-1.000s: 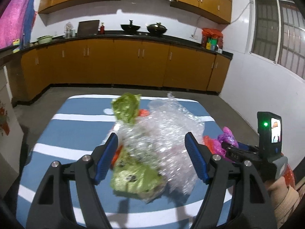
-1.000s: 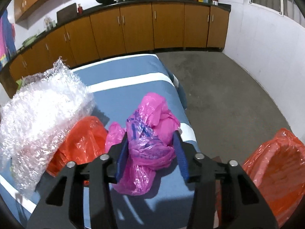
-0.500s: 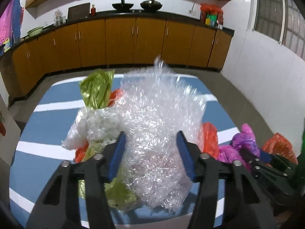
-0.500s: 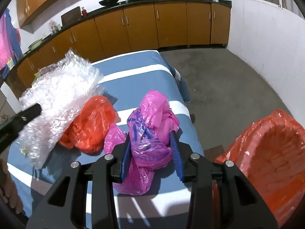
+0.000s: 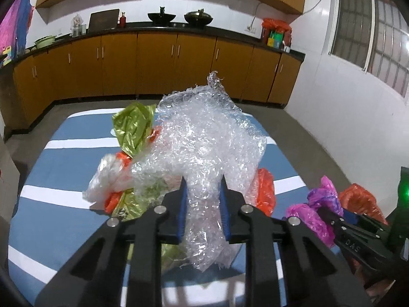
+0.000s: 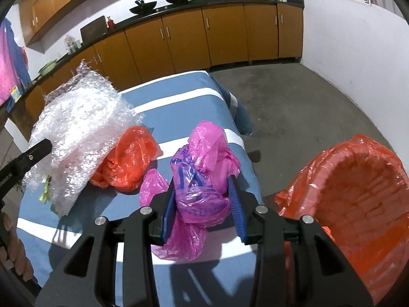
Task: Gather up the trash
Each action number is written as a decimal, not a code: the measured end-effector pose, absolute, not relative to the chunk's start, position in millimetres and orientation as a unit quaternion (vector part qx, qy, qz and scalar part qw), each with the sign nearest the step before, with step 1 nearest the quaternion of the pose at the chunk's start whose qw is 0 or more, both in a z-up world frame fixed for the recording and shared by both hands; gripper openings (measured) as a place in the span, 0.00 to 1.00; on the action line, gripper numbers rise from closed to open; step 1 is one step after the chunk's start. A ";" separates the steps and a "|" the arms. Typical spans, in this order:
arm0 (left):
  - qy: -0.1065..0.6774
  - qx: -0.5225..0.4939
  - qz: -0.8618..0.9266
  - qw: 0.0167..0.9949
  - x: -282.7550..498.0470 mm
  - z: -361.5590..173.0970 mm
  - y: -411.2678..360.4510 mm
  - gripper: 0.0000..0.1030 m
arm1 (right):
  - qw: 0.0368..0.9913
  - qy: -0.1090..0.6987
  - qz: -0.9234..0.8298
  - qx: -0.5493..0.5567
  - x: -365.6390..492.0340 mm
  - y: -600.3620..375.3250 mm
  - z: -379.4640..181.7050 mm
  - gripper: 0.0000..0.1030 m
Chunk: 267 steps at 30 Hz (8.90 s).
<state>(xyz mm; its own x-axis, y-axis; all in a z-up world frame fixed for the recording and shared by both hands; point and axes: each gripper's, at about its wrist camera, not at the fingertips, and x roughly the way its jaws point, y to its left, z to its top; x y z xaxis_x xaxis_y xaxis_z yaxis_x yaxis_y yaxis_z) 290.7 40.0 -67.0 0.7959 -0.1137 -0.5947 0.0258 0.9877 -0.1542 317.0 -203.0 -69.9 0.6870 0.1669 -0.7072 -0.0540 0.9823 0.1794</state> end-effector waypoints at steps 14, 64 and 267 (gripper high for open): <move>0.287 -0.074 -0.059 0.953 239.1 -31.1 42.8 0.22 | 0.926 0.364 0.064 0.078 283.6 -215.0 -50.9 0.38; 0.343 -0.036 -0.316 0.884 214.5 -55.3 -195.8 0.22 | 0.927 0.301 -0.151 0.164 158.6 -408.8 -37.7 0.38; 0.353 -0.004 -0.396 0.848 216.2 -73.6 -206.1 0.03 | 0.921 0.317 -0.143 0.176 163.1 -384.1 -55.9 0.11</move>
<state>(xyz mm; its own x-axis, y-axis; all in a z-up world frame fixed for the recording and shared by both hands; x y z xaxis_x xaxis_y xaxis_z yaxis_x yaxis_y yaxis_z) 216.2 -206.1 -73.6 0.4372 -0.6741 -0.5954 0.6683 0.6865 -0.2866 163.1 -384.1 -55.9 0.7575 -0.1526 -0.6347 0.3759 0.8969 0.2329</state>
